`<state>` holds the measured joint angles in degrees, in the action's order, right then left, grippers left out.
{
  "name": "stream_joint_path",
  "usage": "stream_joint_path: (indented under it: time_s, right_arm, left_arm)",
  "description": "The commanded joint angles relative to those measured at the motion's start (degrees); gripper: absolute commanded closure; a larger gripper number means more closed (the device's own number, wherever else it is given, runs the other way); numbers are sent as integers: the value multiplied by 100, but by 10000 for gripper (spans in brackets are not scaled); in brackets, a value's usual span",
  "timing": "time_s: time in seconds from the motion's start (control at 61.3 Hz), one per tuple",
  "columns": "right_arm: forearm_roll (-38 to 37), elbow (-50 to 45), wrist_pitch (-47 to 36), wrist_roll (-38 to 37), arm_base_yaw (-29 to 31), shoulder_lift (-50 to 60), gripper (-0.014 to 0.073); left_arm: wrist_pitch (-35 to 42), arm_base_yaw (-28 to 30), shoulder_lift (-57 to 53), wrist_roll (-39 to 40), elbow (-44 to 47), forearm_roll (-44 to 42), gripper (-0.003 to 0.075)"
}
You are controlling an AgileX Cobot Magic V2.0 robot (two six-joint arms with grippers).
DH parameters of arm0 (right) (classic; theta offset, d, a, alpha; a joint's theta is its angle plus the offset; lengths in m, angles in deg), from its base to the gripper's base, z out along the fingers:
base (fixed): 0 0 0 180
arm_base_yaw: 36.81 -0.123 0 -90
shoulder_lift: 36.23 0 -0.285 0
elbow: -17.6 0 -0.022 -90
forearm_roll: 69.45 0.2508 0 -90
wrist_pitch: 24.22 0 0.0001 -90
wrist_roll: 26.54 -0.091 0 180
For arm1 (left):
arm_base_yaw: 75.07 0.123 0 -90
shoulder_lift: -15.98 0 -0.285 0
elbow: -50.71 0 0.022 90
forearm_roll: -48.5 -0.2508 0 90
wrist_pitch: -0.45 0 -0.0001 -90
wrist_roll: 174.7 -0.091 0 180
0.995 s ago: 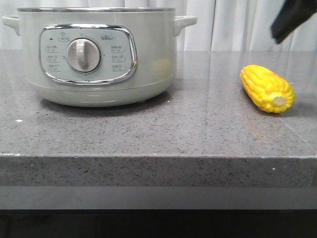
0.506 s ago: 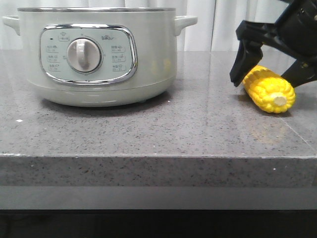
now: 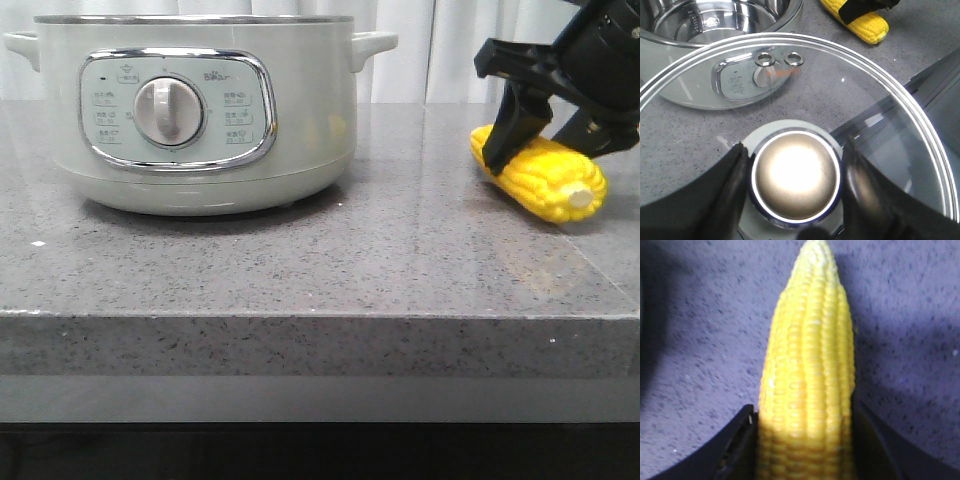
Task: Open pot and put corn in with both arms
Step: 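Lower the right gripper onto the yellow corn cob and close, then lift the corn with the right gripper and carry it over the pot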
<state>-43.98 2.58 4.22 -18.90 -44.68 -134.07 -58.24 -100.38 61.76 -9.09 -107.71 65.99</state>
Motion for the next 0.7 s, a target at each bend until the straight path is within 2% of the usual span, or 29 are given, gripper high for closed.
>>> stream_joint_path:
  time_s: [0.0,0.196,0.359,0.685]
  right_arm:
    - [44,409,-256,17,28,492,359]
    - [43,1352,75,475,-155,701,359]
    - [43,2424,284,754,-765,441,359]
    - [43,4466,512,767,-2030,-1069,359]
  left_arm:
    - [735,-42,-22,-3,-211,235,634]
    - [735,-42,-22,-3,-211,235,634]
    - [735,-42,-22,-3,-211,235,634]
    - [735,-42,-22,-3,-211,235,634]
